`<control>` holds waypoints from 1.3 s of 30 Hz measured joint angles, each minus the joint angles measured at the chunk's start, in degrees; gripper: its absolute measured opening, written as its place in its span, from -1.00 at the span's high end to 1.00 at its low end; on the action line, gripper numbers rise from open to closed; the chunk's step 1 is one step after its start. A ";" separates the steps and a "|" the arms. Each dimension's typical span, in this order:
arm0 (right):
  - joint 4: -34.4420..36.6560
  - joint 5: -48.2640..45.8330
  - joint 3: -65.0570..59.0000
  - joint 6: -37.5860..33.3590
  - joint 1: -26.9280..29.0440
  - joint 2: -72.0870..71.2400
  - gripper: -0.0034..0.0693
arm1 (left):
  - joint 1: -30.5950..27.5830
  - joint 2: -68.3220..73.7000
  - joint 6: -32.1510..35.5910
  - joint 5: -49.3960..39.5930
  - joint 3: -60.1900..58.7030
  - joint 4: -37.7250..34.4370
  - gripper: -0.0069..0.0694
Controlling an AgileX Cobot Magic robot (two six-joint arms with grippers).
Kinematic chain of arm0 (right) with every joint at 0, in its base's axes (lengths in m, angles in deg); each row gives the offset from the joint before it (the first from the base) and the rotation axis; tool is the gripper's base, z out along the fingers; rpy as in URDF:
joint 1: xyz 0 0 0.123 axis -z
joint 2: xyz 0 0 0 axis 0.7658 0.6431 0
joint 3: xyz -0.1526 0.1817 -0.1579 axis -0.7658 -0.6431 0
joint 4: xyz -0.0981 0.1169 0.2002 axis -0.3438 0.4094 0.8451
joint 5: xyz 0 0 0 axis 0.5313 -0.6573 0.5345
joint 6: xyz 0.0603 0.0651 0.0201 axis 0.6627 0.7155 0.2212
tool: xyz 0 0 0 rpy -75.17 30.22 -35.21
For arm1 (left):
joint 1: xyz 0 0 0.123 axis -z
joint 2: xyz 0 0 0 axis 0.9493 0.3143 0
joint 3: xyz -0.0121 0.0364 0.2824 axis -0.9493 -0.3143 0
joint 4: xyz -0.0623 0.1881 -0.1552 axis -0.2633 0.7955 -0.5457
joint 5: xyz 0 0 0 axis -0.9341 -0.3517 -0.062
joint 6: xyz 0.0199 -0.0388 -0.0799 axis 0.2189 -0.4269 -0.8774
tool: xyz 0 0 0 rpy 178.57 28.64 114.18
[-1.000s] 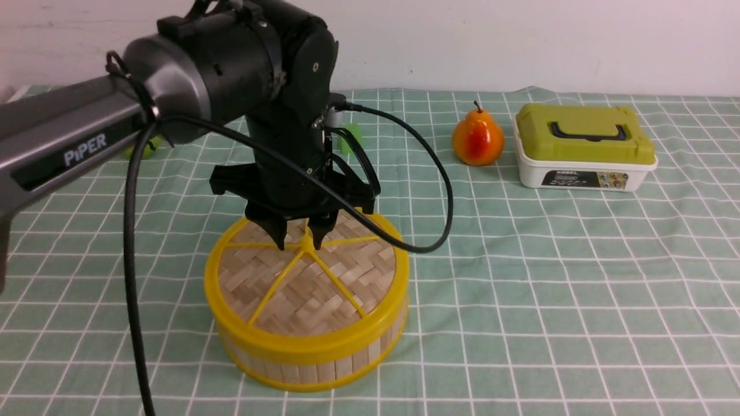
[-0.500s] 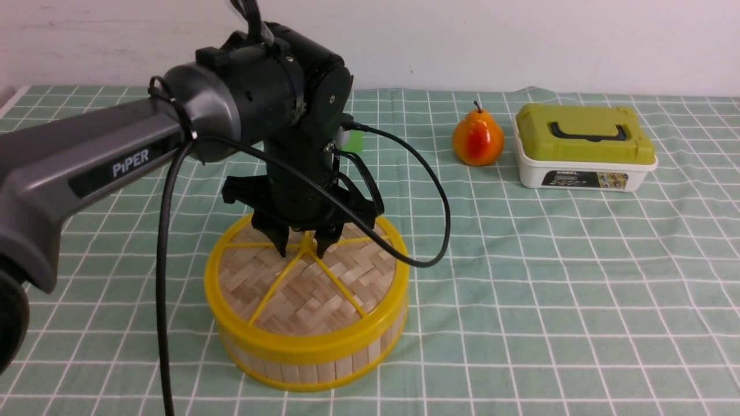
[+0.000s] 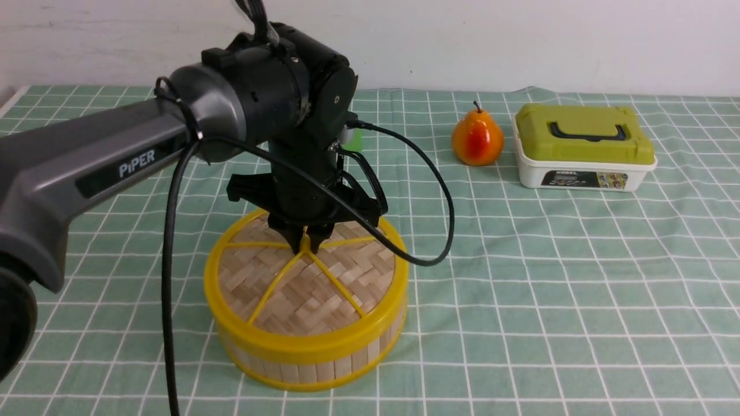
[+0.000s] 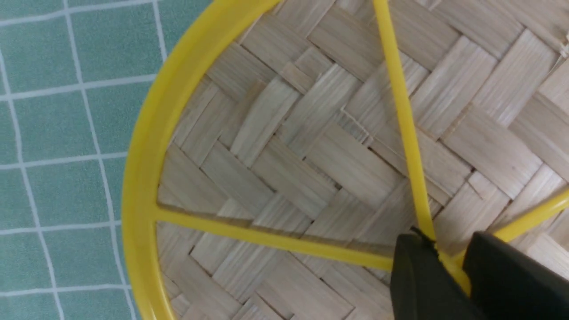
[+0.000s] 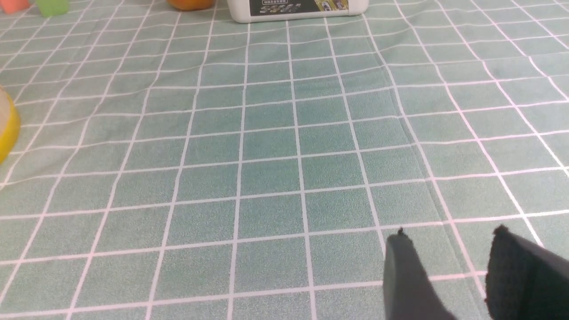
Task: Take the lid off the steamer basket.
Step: Use the left arm to lift the lid of the steamer, then use the left arm to place the steamer lid on the table
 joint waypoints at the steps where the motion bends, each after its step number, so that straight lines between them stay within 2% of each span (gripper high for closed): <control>1: 0.00 0.00 0.00 0.00 0.00 0.00 0.24 | 0.00 0.00 0.00 -0.06 0.05 0.07 0.52; 6: 0.00 0.00 0.00 0.00 0.00 0.00 0.24 | 0.10 0.00 -0.14 -0.73 0.59 0.50 0.52; 13: 0.00 0.00 0.00 0.00 0.00 0.00 0.24 | 0.03 -1.35 0.24 -3.76 7.41 2.49 0.52; 19: 0.00 0.00 0.00 0.00 0.00 0.00 0.24 | -0.22 -8.90 2.52 -3.99 12.30 4.81 0.52; 23: 0.00 0.00 0.00 0.00 0.00 0.00 0.24 | -3.55 -13.98 3.21 -4.23 11.76 4.95 0.52; 28: 0.00 0.00 0.00 0.00 0.00 0.00 0.24 | -14.49 -20.87 3.27 -4.22 1.15 4.81 0.52; 32: 0.00 0.00 0.00 0.00 0.00 0.00 0.24 | -23.53 -23.20 1.39 -4.22 -11.87 5.81 0.52; 37: 0.00 0.00 0.00 0.00 0.00 0.00 0.24 | -27.42 -23.21 -2.38 -0.95 -23.87 6.00 0.52; 39: 0.00 0.00 0.00 0.00 0.00 0.00 0.24 | -27.47 -22.86 -4.49 5.74 -30.03 5.46 0.52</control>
